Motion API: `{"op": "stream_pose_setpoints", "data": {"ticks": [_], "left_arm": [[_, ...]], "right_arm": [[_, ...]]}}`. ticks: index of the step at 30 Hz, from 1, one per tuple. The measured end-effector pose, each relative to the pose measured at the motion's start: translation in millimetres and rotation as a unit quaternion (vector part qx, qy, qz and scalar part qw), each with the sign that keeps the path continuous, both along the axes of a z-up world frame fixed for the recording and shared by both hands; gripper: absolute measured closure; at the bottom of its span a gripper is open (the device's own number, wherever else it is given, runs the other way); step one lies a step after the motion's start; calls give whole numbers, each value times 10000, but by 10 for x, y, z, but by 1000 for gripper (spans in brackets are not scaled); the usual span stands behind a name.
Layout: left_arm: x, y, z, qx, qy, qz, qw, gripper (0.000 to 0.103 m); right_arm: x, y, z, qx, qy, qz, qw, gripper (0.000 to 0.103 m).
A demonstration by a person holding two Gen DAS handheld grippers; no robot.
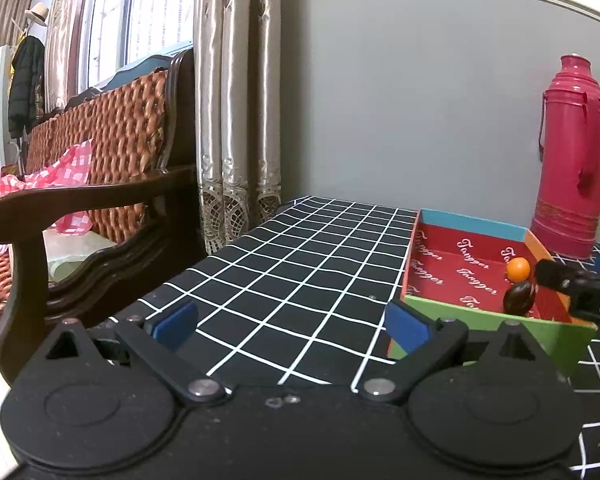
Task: Organize fruits
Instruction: 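Lower the dark fruit into the box and open the right gripper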
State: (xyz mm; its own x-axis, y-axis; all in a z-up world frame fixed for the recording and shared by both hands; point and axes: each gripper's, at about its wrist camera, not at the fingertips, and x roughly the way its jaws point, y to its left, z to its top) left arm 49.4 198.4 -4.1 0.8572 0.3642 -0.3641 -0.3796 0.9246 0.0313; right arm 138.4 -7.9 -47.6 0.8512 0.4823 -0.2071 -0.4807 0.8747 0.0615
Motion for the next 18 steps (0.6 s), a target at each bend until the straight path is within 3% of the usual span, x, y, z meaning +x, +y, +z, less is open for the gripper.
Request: {"op": "stream_pose_setpoints", "data": {"ticks": [5, 9, 18], "left_arm": [[41, -148, 27, -12, -66, -152, 9999, 7], [98, -337, 44, -39, -119, -326, 9994, 6], [233, -880, 76, 24, -222, -838, 9962, 6]], "right_arm": [[-6, -268, 16, 70, -37, -251, 9997, 9], [-7, -547, 38, 61, -55, -510, 9987, 0], [-6, -1359, 136, 255, 3, -1357, 9904, 0]]}}
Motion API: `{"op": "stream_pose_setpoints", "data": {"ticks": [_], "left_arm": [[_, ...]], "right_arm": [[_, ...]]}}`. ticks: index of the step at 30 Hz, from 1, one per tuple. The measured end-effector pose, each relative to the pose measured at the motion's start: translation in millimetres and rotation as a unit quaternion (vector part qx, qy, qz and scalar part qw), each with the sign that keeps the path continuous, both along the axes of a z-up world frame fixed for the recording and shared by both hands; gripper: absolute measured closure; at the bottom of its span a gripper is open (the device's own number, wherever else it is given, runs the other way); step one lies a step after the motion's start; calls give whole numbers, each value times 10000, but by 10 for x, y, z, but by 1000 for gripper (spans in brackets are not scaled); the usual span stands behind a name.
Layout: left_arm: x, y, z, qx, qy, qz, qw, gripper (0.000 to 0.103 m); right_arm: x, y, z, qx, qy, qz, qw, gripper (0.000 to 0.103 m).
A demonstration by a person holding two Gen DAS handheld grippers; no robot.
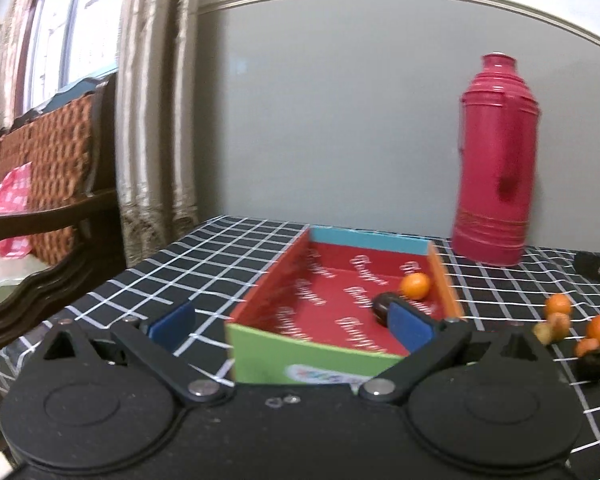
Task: Organize fruits
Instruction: 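Lower the dark fruit into the box and open the right gripper, then reach the left gripper to the pile and grasp a dark round fruit, then carry the dark fruit into the box and open the left gripper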
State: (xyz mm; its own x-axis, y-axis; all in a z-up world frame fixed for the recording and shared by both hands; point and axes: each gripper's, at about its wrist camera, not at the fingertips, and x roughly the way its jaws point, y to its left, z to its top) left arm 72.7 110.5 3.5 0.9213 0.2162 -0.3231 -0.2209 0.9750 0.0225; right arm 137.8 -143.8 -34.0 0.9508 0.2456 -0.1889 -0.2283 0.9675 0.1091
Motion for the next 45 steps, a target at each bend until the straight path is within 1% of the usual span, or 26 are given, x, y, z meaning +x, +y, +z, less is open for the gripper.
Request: {"op": "stream_pose_setpoints", "data": {"ticks": [5, 8, 11, 16, 20, 23, 26, 28, 30, 31, 35, 38, 40, 42, 43, 45], "left_arm": [[78, -281, -19, -57, -27, -327, 9994, 6], [128, -481, -34, -106, 3, -594, 9982, 6], [151, -707, -50, -131, 26, -892, 9959, 6], [236, -1101, -131, -29, 234, -1419, 9896, 6], [293, -1386, -210, 10, 448, -1798, 9827, 6], [332, -1611, -287, 95, 637, -2065, 9763, 10], [375, -1805, -365, 149, 828, -2263, 9704, 16], [411, -1894, -403, 155, 938, -2352, 9673, 25], [447, -1971, -448, 154, 1038, -2433, 9643, 27], [456, -2014, -468, 185, 1082, -2448, 9633, 30], [503, -2113, -518, 228, 1212, -2497, 9604, 34], [556, -2160, -551, 225, 1338, -2506, 9585, 48], [605, -2183, -592, 202, 1473, -2533, 9559, 62], [613, -2181, -585, 105, 1475, -2557, 9554, 74], [611, -2191, -586, 152, 1457, -2530, 9563, 74], [598, -2184, -584, 127, 1407, -2498, 9579, 75]], "right_arm": [[-48, -513, 62, 220, -87, -599, 9979, 0], [-71, -810, 71, 410, -8, -862, 9954, 0], [-96, -1031, 70, 424, 89, -1048, 9935, 0], [-180, -1286, 63, 386, 119, -1180, 9922, 0], [-208, -1389, 60, 361, 152, -1247, 9914, 0], [-220, -1455, 52, 337, 168, -1298, 9908, 0], [-197, -1497, 46, 306, 226, -1326, 9904, 0], [-206, -1531, 28, 243, 273, -1334, 9904, 0], [-211, -1570, 15, 190, 281, -1355, 9902, 0], [-214, -1592, 9, 179, 275, -1368, 9901, 0], [-234, -1702, -2, 176, 273, -1449, 9889, 0], [-241, -1769, -12, 170, 301, -1503, 9880, 0], [-246, -1810, -13, 185, 307, -1536, 9875, 0], [-244, -1846, -6, 214, 303, -1562, 9870, 0], [-249, -1862, -5, 235, 299, -1574, 9868, 0], [-243, -1875, 6, 287, 305, -1582, 9865, 0]]}}
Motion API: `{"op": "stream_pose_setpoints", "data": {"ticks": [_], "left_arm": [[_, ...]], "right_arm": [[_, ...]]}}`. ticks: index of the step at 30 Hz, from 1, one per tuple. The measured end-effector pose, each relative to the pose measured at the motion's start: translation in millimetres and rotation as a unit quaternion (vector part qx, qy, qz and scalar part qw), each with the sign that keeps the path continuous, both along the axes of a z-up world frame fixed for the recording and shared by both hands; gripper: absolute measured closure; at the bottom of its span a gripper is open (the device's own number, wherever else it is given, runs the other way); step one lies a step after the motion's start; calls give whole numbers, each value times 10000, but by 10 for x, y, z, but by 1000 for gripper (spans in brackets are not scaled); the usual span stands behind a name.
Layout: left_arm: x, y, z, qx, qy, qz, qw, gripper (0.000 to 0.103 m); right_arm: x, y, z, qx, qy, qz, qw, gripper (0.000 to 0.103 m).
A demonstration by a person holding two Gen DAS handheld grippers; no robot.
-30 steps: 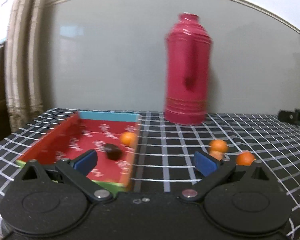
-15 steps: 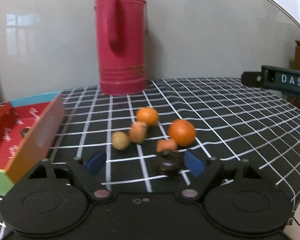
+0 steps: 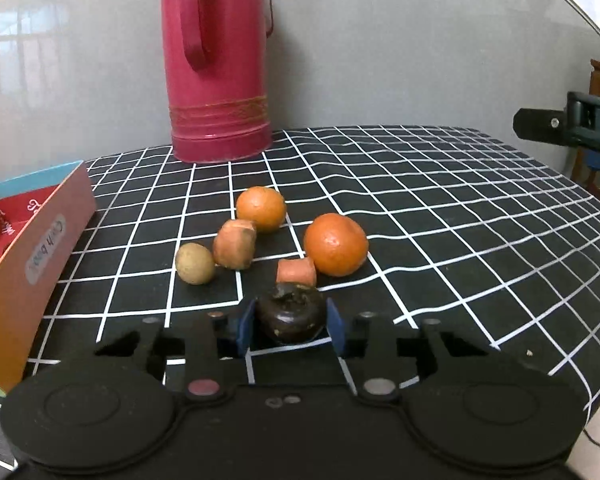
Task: Organize fruits
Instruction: 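Carry the dark fruit into the box and open the left gripper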
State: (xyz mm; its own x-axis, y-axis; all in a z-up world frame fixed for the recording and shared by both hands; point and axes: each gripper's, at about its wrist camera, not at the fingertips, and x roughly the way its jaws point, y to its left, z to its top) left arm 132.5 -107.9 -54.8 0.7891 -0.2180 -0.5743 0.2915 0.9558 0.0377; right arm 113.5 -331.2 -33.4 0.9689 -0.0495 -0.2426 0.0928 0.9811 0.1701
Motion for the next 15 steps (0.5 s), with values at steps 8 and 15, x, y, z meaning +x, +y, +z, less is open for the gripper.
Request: {"op": "stream_pose_setpoints", "data": {"ticks": [8, 15], "left_arm": [[-98, 158, 140, -70, -382, 168, 9991, 75], [-177, 588, 331, -84, -824, 652, 9944, 75]], "right_arm": [[18, 120, 23, -9, 12, 144, 9999, 0], [56, 374, 14, -107, 95, 423, 9990, 0]]}}
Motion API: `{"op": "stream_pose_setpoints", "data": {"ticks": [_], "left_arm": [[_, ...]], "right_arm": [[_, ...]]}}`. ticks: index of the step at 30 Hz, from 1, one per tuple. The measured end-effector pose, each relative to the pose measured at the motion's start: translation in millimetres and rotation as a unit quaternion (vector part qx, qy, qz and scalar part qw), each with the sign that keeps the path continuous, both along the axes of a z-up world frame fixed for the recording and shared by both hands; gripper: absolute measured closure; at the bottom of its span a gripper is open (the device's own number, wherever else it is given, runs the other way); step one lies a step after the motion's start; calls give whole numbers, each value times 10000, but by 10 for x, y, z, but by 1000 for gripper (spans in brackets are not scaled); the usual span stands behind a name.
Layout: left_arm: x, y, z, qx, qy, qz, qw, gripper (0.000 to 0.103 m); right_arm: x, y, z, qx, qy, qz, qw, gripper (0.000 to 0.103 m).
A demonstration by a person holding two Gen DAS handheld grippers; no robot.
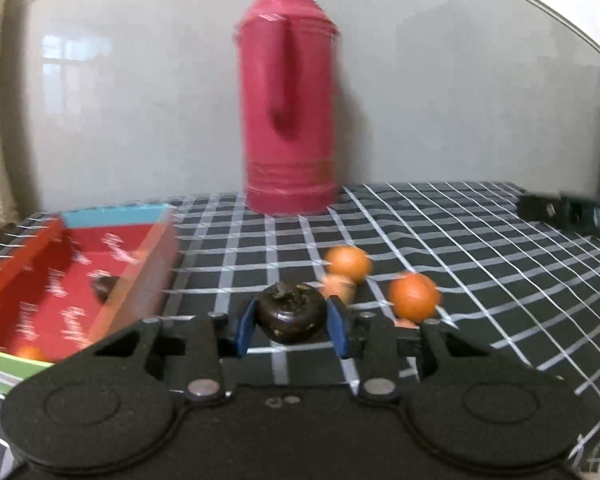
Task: Organize fruits
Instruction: 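Carry the dark fruit into the box and open the left gripper, then reach the right gripper to the pile and grasp a carrot piece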
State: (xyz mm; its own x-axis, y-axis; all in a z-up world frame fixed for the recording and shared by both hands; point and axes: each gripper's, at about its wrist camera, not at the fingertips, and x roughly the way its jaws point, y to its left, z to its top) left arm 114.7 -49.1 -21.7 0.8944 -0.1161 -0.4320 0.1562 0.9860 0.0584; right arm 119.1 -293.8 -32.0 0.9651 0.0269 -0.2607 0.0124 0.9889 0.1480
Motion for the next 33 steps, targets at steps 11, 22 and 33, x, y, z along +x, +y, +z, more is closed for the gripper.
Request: {"op": "stream_pose_setpoints", "data": {"ticks": [11, 22, 33], "left_arm": [[15, 1028, 146, -206, -255, 1331, 9906, 74], [-143, 1187, 198, 12, -534, 1693, 9841, 14], [-159, 1036, 187, 203, -565, 1542, 9862, 11]], "right_arm": [[59, 594, -48, -397, 109, 696, 9967, 0], [43, 957, -207, -901, 321, 1332, 9865, 0], [98, 852, -261, -747, 656, 1037, 9896, 0]]}}
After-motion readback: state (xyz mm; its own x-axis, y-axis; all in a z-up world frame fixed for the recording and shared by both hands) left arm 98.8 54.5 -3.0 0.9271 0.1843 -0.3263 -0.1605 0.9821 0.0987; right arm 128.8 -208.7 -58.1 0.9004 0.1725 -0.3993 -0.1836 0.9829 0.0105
